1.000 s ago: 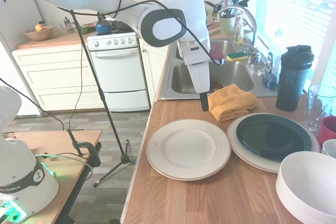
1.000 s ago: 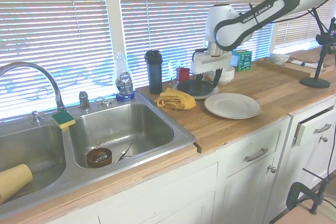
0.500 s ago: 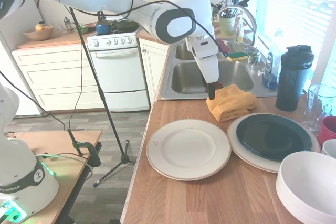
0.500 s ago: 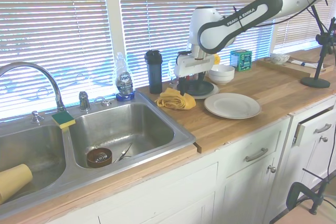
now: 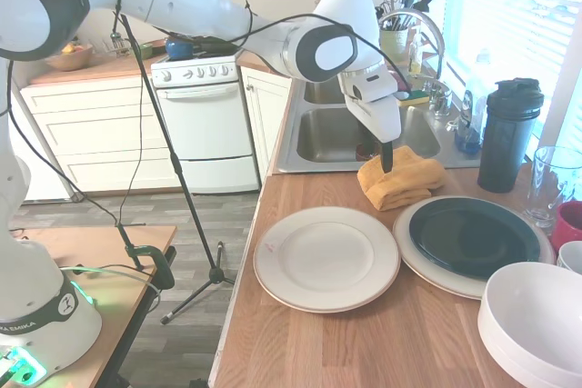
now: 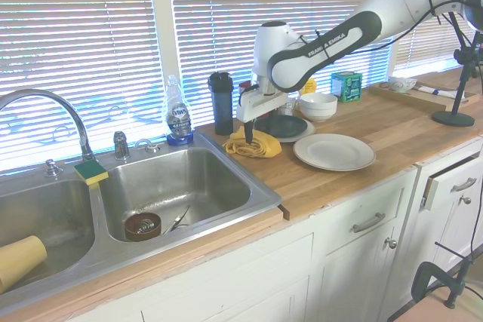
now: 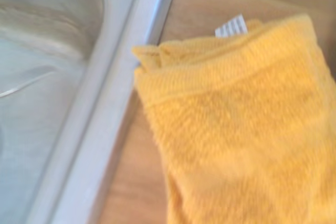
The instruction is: Wipe the white plate in clockwise motion
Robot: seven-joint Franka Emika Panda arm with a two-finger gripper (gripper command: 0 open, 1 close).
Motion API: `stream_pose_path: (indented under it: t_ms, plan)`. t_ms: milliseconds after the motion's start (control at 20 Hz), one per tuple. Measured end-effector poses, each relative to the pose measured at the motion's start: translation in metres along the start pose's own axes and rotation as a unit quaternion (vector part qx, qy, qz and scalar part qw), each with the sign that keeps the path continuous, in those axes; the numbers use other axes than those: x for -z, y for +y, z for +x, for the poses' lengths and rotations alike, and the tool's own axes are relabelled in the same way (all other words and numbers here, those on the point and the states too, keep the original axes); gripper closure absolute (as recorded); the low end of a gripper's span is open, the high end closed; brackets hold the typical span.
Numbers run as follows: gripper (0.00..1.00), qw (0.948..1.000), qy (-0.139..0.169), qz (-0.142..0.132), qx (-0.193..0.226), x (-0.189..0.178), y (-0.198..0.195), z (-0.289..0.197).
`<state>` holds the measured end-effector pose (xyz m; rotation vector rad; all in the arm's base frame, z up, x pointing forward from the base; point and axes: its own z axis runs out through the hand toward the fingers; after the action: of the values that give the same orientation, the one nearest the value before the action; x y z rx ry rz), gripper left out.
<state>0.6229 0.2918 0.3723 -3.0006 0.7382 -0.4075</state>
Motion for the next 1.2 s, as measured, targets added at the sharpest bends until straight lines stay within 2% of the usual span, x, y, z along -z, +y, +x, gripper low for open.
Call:
stream_pose_path:
  t_ms: [250,300,450,1200]
  plan:
    - [0.00,0.9981,0.052,-0.025,0.024,-0.012,-0.002,0.004]
    - [1.00,0.9975,0.059,-0.028,0.026,-0.013,-0.002,0.003]
    - [1.00,0.9968,0.070,-0.028,0.024,-0.012,-0.006,0.000]
    - [1.00,0.9969,0.069,-0.038,-0.002,-0.023,0.000,-0.006]
